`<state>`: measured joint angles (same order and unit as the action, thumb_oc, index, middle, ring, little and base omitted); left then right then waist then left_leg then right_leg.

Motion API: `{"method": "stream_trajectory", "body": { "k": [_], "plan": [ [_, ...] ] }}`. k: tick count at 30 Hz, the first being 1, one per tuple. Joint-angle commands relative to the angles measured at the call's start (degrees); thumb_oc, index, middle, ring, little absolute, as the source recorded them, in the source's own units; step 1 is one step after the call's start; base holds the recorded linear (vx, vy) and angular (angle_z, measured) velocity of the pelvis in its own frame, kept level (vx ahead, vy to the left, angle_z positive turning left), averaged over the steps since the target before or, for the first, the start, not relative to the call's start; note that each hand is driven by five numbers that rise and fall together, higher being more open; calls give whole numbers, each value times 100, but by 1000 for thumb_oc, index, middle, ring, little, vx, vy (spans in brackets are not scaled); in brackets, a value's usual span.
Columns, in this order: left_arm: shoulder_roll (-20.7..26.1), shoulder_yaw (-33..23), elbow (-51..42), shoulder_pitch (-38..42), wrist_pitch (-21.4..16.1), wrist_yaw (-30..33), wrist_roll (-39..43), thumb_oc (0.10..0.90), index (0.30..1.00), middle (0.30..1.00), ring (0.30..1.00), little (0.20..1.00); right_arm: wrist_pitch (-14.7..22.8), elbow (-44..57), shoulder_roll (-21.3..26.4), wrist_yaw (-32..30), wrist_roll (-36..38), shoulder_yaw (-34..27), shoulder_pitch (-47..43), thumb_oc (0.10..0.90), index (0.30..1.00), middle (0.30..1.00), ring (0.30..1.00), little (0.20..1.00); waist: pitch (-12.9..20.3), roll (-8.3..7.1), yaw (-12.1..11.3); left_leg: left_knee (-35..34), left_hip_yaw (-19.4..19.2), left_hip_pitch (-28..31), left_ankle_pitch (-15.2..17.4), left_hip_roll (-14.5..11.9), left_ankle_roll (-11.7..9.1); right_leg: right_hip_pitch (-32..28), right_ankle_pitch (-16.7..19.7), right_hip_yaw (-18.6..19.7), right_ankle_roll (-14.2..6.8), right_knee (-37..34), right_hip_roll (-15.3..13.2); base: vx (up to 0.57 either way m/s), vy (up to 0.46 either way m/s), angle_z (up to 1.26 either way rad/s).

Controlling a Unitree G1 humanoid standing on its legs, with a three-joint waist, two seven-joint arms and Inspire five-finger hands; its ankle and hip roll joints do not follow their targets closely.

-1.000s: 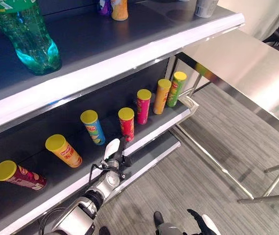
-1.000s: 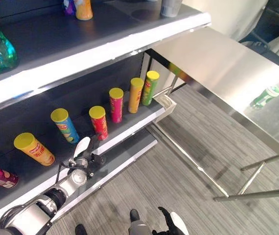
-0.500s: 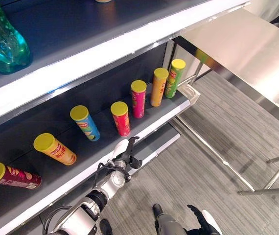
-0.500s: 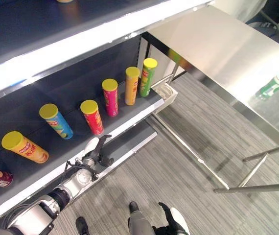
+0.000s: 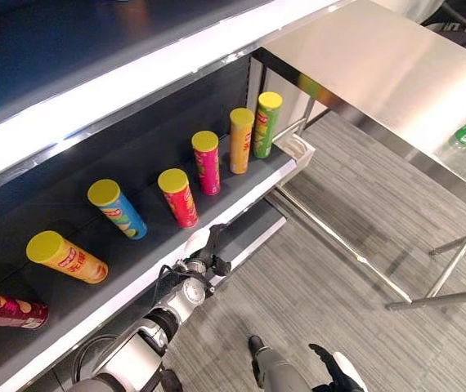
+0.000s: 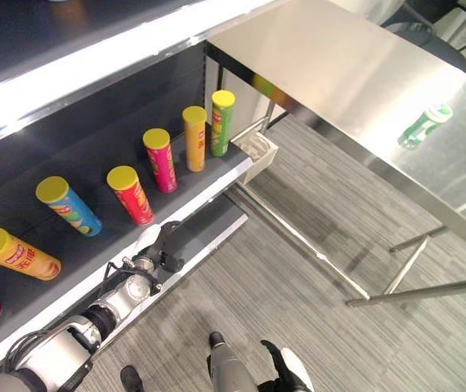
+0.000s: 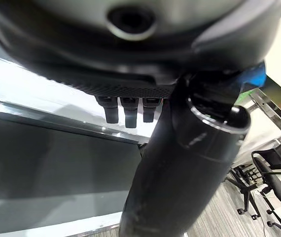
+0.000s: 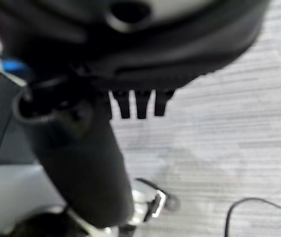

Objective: Put the goods on the table back onto the shelves and tidy them up.

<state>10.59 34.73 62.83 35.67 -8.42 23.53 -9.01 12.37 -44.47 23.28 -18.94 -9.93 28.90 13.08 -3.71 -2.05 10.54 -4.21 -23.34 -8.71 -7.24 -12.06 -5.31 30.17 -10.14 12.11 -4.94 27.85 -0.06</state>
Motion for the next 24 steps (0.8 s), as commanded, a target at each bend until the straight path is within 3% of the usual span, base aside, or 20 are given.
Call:
{"method": "stream_trajectory", "body": {
  "k": [1, 24],
  "plan": [
    [107, -522, 243, 869, -319, 476, 139, 800, 900, 900, 900, 900, 297, 327, 154, -63, 52, 77, 388, 800, 900, 900, 900, 900, 147, -173, 25, 421, 147, -4, 386, -447, -329, -731, 1000, 61, -558, -1760, -584, -11, -17, -7],
    [781, -777, 611, 1368, -274, 735, 132, 800, 900, 900, 900, 900, 440, 326, 163, -8, 36, 147, 372, 800, 900, 900, 900, 900, 207, -322, 200, 668, 94, -331, 439, -563, -363, -371, 1127, 154, -546, -1730, -507, -7, -7, -3]
  ]
}}
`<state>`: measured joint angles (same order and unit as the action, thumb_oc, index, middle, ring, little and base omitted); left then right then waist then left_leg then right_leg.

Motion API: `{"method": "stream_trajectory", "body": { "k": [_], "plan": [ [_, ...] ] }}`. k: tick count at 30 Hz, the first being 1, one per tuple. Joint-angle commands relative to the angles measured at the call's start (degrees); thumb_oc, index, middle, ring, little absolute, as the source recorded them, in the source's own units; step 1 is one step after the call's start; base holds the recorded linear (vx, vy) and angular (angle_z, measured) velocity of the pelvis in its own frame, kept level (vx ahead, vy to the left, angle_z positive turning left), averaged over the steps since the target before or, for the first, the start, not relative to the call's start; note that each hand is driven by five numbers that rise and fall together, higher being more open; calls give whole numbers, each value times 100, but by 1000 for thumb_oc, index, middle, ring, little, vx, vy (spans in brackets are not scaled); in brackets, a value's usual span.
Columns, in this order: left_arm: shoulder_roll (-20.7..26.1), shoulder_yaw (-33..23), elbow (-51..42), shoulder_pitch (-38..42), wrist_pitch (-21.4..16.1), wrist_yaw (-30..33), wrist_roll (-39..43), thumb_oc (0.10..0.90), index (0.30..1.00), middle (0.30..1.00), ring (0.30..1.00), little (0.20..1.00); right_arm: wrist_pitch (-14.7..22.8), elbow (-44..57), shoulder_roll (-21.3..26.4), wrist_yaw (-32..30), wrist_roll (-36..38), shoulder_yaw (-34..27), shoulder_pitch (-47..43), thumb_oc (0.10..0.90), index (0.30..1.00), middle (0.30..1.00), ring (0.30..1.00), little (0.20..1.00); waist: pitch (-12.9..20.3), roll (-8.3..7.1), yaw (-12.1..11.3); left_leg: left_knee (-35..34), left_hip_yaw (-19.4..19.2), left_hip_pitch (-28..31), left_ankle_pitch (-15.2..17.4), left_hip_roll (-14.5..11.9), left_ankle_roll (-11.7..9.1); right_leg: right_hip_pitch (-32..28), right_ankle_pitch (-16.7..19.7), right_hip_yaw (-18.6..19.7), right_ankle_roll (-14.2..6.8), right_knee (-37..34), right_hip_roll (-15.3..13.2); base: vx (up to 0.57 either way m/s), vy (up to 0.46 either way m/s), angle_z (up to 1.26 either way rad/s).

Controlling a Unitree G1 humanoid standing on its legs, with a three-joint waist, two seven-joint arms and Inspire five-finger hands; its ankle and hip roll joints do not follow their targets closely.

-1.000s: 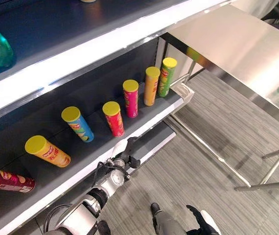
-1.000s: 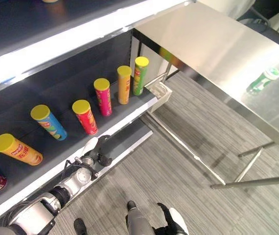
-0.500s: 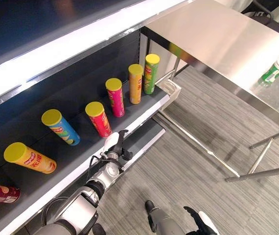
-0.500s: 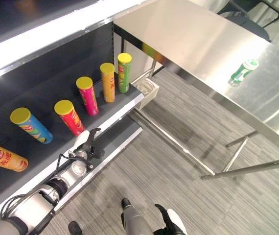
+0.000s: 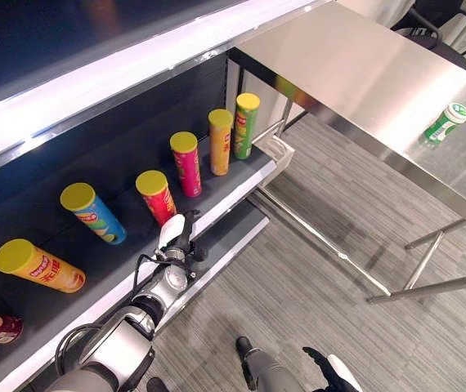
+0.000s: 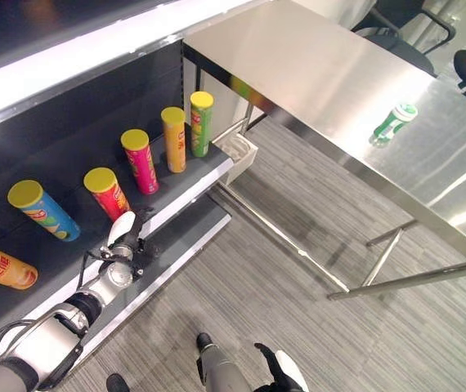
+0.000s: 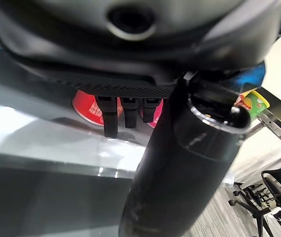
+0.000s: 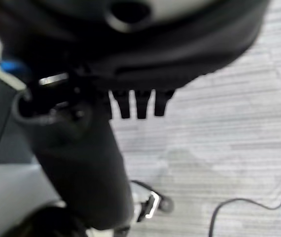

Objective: Put the goods on the table back onto the shelves and tidy them up.

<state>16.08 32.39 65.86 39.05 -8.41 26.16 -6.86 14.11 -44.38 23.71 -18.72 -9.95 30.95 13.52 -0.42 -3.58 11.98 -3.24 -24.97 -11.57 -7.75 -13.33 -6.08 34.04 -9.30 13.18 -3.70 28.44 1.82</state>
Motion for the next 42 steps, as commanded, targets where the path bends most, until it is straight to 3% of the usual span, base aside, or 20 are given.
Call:
{"method": "stream_trajectory", "body": {
  "k": [1, 29, 36, 37, 38, 39, 42],
  "plan": [
    [261, -548, 327, 1041, -270, 476, -83, 800, 900, 900, 900, 900, 266, 305, 113, -31, 40, -59, 328, 800, 900, 900, 900, 900, -126, -179, 63, 575, 254, -54, 488, -442, -288, -753, 1047, 41, -671, -1789, -694, 0, 0, 0],
    [775, -701, 454, 1248, -175, 658, -67, 800, 900, 900, 900, 900, 326, 269, 133, 40, 123, -120, 342, 800, 900, 900, 900, 900, -154, -282, 146, 702, 230, -124, 673, -545, -379, -617, 996, 63, -671, -1766, -611, 11, 1, -3],
    [678, -672, 302, 1188, -204, 693, -98, 800, 900, 900, 900, 900, 314, 194, 100, -12, 129, -141, 308, 800, 900, 900, 900, 900, -167, -266, 122, 744, 265, -149, 695, -545, -373, -596, 979, 49, -659, -1726, -607, -12, -6, 0],
    [605, -655, 228, 1116, -226, 719, -130, 800, 900, 900, 900, 900, 317, 214, 92, -35, 139, -147, 293, 800, 900, 900, 900, 900, -193, -306, 111, 766, 251, -233, 545, -528, -333, -539, 1115, 58, -638, -1741, -615, 0, 0, 0],
    [600, -652, 228, 1110, -225, 716, -129, 800, 900, 900, 900, 900, 315, 209, 91, -35, 140, -148, 299, 800, 900, 900, 900, 900, -169, -263, 104, 750, 278, -163, 691, -534, -370, -597, 979, 39, -655, -1727, -612, -82, -44, 1],
    [542, -659, 192, 1057, -231, 734, -134, 800, 900, 900, 900, 900, 316, 220, 89, -50, 138, -158, 294, 800, 900, 900, 900, 900, -187, -305, 97, 760, 257, -234, 542, -521, -333, -544, 1117, 47, -637, -1748, -623, 0, 0, 0],
    [301, -617, -129, 678, -318, 757, -169, 800, 900, 900, 900, 900, 297, 158, 23, -145, 166, -225, 300, 800, 900, 900, 900, 900, -195, -268, -13, 780, 340, -240, 553, -501, -327, -592, 1090, 2, -637, -1749, -649, -24, -15, 0]
  ]
}}
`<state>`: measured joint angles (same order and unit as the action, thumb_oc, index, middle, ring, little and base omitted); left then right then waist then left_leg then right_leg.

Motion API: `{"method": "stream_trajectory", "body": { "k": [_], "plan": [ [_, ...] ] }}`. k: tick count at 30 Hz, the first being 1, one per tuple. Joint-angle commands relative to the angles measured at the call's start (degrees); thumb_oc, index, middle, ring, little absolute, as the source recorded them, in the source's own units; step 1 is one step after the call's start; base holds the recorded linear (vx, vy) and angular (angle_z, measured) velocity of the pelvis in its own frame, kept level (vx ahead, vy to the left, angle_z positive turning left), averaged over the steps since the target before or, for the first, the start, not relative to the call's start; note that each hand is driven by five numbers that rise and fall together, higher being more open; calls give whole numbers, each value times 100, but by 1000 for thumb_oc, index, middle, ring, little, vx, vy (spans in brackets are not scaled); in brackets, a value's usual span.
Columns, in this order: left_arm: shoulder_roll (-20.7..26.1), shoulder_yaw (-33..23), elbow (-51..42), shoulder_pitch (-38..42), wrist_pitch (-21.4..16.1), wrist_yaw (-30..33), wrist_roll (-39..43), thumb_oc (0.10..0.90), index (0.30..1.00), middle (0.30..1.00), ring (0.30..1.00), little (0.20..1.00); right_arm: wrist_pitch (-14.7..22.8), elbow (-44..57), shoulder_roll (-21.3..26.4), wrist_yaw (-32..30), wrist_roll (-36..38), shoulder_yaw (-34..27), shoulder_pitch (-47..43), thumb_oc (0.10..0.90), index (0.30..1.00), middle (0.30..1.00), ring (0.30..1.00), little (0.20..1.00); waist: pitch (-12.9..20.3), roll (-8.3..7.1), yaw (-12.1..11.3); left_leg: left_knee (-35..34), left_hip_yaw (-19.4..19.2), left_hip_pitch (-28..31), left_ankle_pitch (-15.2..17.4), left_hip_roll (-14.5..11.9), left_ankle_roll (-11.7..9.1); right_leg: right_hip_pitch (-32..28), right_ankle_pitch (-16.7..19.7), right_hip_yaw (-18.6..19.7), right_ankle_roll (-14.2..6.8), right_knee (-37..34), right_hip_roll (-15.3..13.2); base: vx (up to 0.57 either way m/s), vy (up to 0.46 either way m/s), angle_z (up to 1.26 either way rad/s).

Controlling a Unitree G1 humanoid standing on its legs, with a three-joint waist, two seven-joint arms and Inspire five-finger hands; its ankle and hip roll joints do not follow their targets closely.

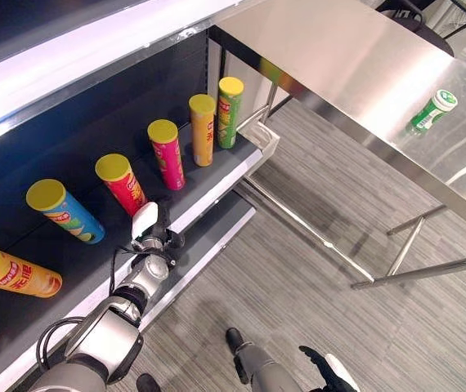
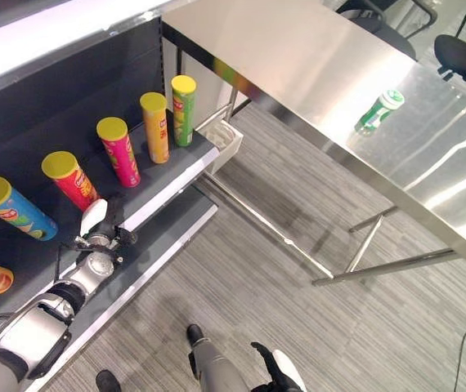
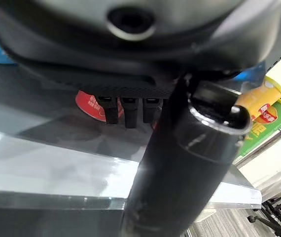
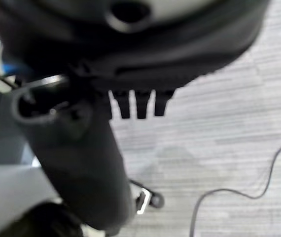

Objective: Put the goods on the table back onto the shelves and tidy them up.

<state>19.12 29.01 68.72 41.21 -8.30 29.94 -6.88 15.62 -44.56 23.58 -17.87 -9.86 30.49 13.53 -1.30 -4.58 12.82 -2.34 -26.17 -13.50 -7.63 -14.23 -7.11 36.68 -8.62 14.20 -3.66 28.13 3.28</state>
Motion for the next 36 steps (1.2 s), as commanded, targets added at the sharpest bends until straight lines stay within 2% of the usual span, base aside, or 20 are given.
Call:
{"method": "stream_trajectory", "body": {
  "k": [1, 5, 7, 13, 16, 18, 19, 22, 25, 26, 29, 34, 36],
  "plan": [
    [-51, -250, -562, 363, -354, 370, -188, 800, 900, 900, 900, 900, 140, 180, 34, -254, 160, -193, 300, 800, 900, 900, 900, 900, -113, -155, -122, 688, 475, -45, 547, -405, -220, -870, 1011, -108, -639, -1718, -801, 0, 0, 0],
    [-140, -167, -1097, 37, -404, 273, -234, 800, 900, 900, 900, 900, 84, 151, -10, -320, 174, -278, 297, 800, 900, 900, 900, 900, -125, -108, -243, 700, 563, -51, 550, -381, -210, -961, 968, -157, -633, -1719, -833, 6, 1, 4],
    [-113, -17, -1724, -290, -483, 123, -384, 800, 900, 900, 900, 900, 41, 142, -50, -353, 209, -372, 283, 800, 900, 900, 900, 900, -123, -67, -349, 672, 648, -7, 552, -348, -203, -1083, 937, -199, -641, -1717, -865, 26, 11, 22],
    [-32, 238, -2328, -806, -560, -185, -534, 800, 900, 900, 900, 900, -22, -28, -146, -423, 336, -561, 166, 800, 900, 900, 900, 900, -105, -57, -494, 507, 762, 162, 499, -262, -176, -1350, 932, -303, -672, -1770, -950, 16, 19, 27],
    [516, 637, -3373, -1518, -877, -817, -726, 800, 900, 900, 900, 900, -4, -141, -245, -418, 533, -856, 123, 800, 900, 900, 900, 900, -133, -8, -606, 345, 810, 466, 515, -143, -141, -1657, 929, -389, -733, -1776, -1015, 7, 112, 20],
    [908, 920, -2964, -2111, -1091, -1369, -747, 800, 900, 900, 900, 900, -15, -638, -435, -226, 937, -1169, 67, 800, 900, 900, 900, 900, -126, 60, -547, 229, 702, 836, 551, -29, -102, -1899, 984, -389, -809, -1749, -1058, 7, 222, 29],
    [896, 922, -2343, -2355, -1083, -1646, -792, 800, 900, 900, 900, 900, -61, -938, -533, -50, 1111, -1248, 40, 800, 900, 900, 900, 900, -108, 88, -452, 201, 638, 1024, 612, 38, -75, -1990, 1023, -349, -847, -1685, -1072, 15, 223, 9],
    [802, 745, -1391, -2805, -1035, -2068, -819, 800, 900, 900, 900, 900, -126, -1374, -703, 313, 1387, -1335, 75, 800, 900, 900, 900, 900, -39, 83, -339, 108, 500, 1268, 642, 141, -22, -2052, 1190, -214, -903, -1634, -1077, 17, 172, -16],
    [457, 121, -402, -3143, -819, -2233, -622, 800, 900, 900, 900, 900, -237, -1880, -978, 583, 1732, -1501, 71, 800, 900, 900, 900, 900, 75, 36, -261, 10, 376, 1471, 699, 280, 37, -2135, 1399, -79, -975, -1704, -1127, 34, 147, -27],
    [199, -292, -115, -3272, -709, -2246, -241, 800, 900, 900, 900, 900, -296, -2346, -1182, 715, 2172, -1730, 88, 800, 900, 900, 900, 900, 126, 26, -244, -11, 357, 1561, 749, 368, 85, -2189, 1533, -20, -1016, -1765, -1175, 31, 122, -24],
    [75, -502, -80, -3299, -686, -2302, 159, 800, 900, 900, 900, 900, -300, -2548, -1295, 826, 2551, -1903, 84, 800, 900, 900, 900, 900, 167, -13, -210, -69, 332, 1592, 743, 447, 116, -2185, 1758, 62, -1049, -1827, -1209, 10, 82, -14],
    [-64, -396, 122, -3283, -674, -2523, 291, 800, 900, 900, 900, 900, -263, -2651, -1333, 1041, 3128, -2084, -22, 800, 900, 900, 900, 900, 108, -28, 14, -249, 188, 1669, 764, 600, 169, -2095, 2244, 338, -1108, -1878, -1238, -26, 102, -19],
    [-124, -348, 193, -3286, -686, -2559, 339, 800, 900, 900, 900, 900, -216, -2569, -1318, 1108, 3326, -2125, -79, 800, 900, 900, 900, 900, 44, -30, 73, -266, 52, 1650, 802, 651, 185, -1982, 2416, 303, -1077, -2018, -1282, -87, 68, -62]
  ]
}}
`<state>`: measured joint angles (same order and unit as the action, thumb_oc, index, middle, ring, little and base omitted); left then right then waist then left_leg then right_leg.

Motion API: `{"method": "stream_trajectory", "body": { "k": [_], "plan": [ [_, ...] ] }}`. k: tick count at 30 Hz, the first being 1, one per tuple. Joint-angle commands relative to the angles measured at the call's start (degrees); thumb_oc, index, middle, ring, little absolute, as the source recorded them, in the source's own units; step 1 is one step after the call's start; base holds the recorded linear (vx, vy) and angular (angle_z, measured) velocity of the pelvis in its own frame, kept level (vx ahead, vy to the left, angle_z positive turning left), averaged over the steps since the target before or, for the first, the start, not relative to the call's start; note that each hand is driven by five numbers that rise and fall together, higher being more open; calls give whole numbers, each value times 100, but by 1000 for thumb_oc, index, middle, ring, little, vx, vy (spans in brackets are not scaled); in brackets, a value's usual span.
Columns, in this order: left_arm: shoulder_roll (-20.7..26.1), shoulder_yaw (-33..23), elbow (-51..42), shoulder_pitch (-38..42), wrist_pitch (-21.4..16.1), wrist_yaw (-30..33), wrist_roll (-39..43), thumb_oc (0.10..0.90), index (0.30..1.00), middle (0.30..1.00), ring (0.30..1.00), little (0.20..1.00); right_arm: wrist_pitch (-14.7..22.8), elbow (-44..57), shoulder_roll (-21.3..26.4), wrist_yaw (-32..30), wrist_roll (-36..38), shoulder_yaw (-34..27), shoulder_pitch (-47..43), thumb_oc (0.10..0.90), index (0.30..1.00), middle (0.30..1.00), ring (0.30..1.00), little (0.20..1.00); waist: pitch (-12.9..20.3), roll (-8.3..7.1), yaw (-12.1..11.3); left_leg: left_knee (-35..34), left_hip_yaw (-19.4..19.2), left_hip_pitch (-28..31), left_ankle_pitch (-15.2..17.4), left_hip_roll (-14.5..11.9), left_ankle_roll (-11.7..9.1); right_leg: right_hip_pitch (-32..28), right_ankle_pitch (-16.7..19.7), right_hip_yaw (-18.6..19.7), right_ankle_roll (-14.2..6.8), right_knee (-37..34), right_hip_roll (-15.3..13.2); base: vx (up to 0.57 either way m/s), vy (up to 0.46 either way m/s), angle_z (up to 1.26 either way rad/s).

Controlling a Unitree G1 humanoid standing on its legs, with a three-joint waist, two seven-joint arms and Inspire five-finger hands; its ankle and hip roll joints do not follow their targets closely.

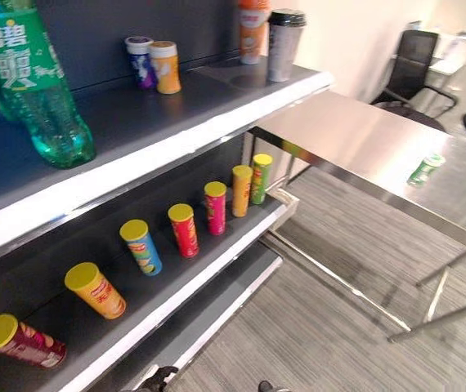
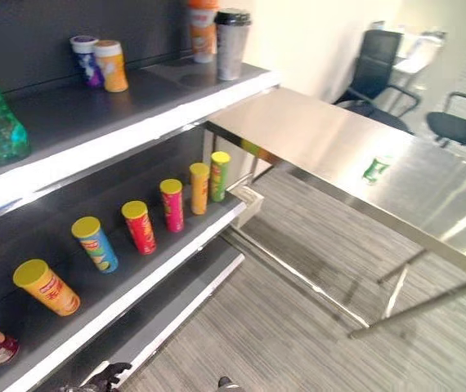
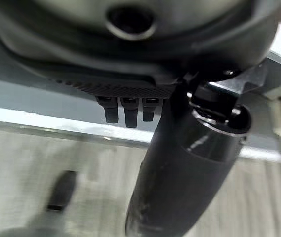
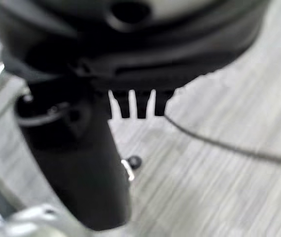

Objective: Put the goods on the table back onto the shelves and tidy them up.

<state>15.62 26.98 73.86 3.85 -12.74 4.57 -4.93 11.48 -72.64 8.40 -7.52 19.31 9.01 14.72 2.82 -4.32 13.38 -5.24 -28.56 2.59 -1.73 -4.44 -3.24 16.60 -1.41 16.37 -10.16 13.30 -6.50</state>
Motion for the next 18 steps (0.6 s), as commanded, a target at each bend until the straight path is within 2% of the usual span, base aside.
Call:
{"method": "stream_trajectory", "body": {
  "k": [1, 2, 3, 4, 5, 6, 7, 8, 9, 10, 12, 13, 14, 15, 18],
  "plan": [
    [208, -139, -301, 439, -239, -31, 198, 800, 900, 900, 900, 900, 219, 251, 206, 91, 512, -12, -261, 800, 900, 900, 900, 900, -403, -52, -2, 24, 199, 25, 239, -318, -206, 100, 1733, -116, -383, -649, -391, -151, 127, -108],
    [202, -176, -362, 394, -214, -9, 412, 800, 900, 900, 900, 900, 264, 289, 216, -6, 500, -49, -449, 800, 900, 900, 900, 900, -521, 32, -196, 24, -113, 33, 380, -382, -265, 249, 1638, -1404, -386, -721, -771, -188, 67, -133],
    [205, -182, -366, 400, -211, -7, 416, 800, 900, 900, 900, 900, 263, 293, 216, -7, 496, -47, -457, 800, 900, 900, 900, 900, -536, -9, -171, 24, -163, -22, 245, -375, -238, 285, 1732, -1439, -324, -744, -786, -198, 116, -171],
    [244, -275, -426, 333, -212, -3, 519, 800, 900, 900, 900, 900, 261, 317, 218, -57, 373, 2, -521, 800, 900, 900, 900, 900, -592, 67, -295, 24, -379, 19, 319, -449, -282, 199, 1466, -2262, -335, -679, -964, -222, 21, -155],
    [267, -363, -440, 291, -187, 10, 580, 800, 900, 900, 900, 900, 250, 324, 233, -75, 259, 86, -574, 800, 900, 900, 900, 900, -637, 74, -368, 24, -602, -4, 215, -515, -301, 150, 1283, -2879, -281, -564, -1058, -273, 61, -116],
    [288, -459, -429, 245, -171, 32, 644, 800, 900, 900, 900, 900, 243, 327, 246, -141, 75, 183, -636, 800, 900, 900, 900, 900, -661, 55, -447, 51, -875, -42, 113, -585, -298, 103, 1139, -3367, -236, -392, -1127, -290, -43, -91],
    [320, -545, -401, 201, -151, 66, 665, 800, 900, 900, 900, 900, 238, 343, 266, -227, -140, 274, -678, 800, 900, 900, 900, 900, -616, -17, -497, 75, -1150, -56, 71, -660, -326, -78, 1003, -3696, -213, -412, -1120, -218, -237, -183],
    [331, -757, -325, 49, -152, 65, 663, 800, 900, 900, 900, 900, 239, 356, 161, -337, -437, 401, -527, 800, 900, 900, 900, 900, -516, -233, -575, 114, -1433, 35, -66, -794, -449, -398, 938, -3608, -257, -782, -874, -97, -240, -208],
    [338, -761, -326, 35, -155, 65, 661, 800, 900, 900, 900, 900, 240, 361, 156, -339, -438, 412, -514, 800, 900, 900, 900, 900, -513, -241, -600, 111, -1466, 58, -74, -801, -462, -407, 951, -3581, -252, -805, -854, -30, -325, -193],
    [319, -859, -303, -21, -157, 138, 761, 800, 900, 900, 900, 900, 244, 363, 145, -304, -378, 450, -464, 800, 900, 900, 900, 900, -483, -274, -673, 123, -1573, 91, -205, -963, -574, -438, 973, -3448, -237, -870, -733, 45, -202, -81],
    [252, -987, -332, -161, -209, 176, 895, 800, 900, 900, 900, 900, 287, 410, 171, -296, -390, 482, -332, 800, 900, 900, 900, 900, -387, -255, -715, 153, -1658, 253, -317, -1195, -685, -520, 852, -3408, -166, -971, -595, 125, -300, -64],
    [148, -1007, -306, -313, -211, 127, 921, 800, 900, 900, 900, 900, 321, 461, 229, -241, -442, 496, -264, 800, 900, 900, 900, 900, -271, -189, -660, 195, -1717, 455, -427, -1402, -782, -664, 698, -3361, -56, -985, -382, 134, -261, -78],
    [141, -1010, -306, -323, -212, 127, 920, 800, 900, 900, 900, 900, 321, 464, 238, -238, -442, 501, -254, 800, 900, 900, 900, 900, -274, -174, -666, 197, -1725, 474, -438, -1426, -802, -679, 686, -3360, -43, -986, -358, 126, -286, -69],
    [77, -983, -284, -381, -200, 106, 908, 800, 900, 900, 900, 900, 365, 521, 280, -234, -466, 534, -234, 800, 900, 900, 900, 900, -225, -116, -636, 227, -1758, 553, -539, -1583, -871, -742, 570, -3306, 15, -985, -226, 69, -148, -29],
    [-2, -990, -254, -484, -167, 69, 885, 800, 900, 900, 900, 900, 438, 761, 422, -201, -600, 666, -176, 800, 900, 900, 900, 900, -110, -25, -575, 261, -1838, 760, -619, -1834, -922, -868, 362, -3187, 160, -950, 41, 90, -210, -6]
  ]
}}
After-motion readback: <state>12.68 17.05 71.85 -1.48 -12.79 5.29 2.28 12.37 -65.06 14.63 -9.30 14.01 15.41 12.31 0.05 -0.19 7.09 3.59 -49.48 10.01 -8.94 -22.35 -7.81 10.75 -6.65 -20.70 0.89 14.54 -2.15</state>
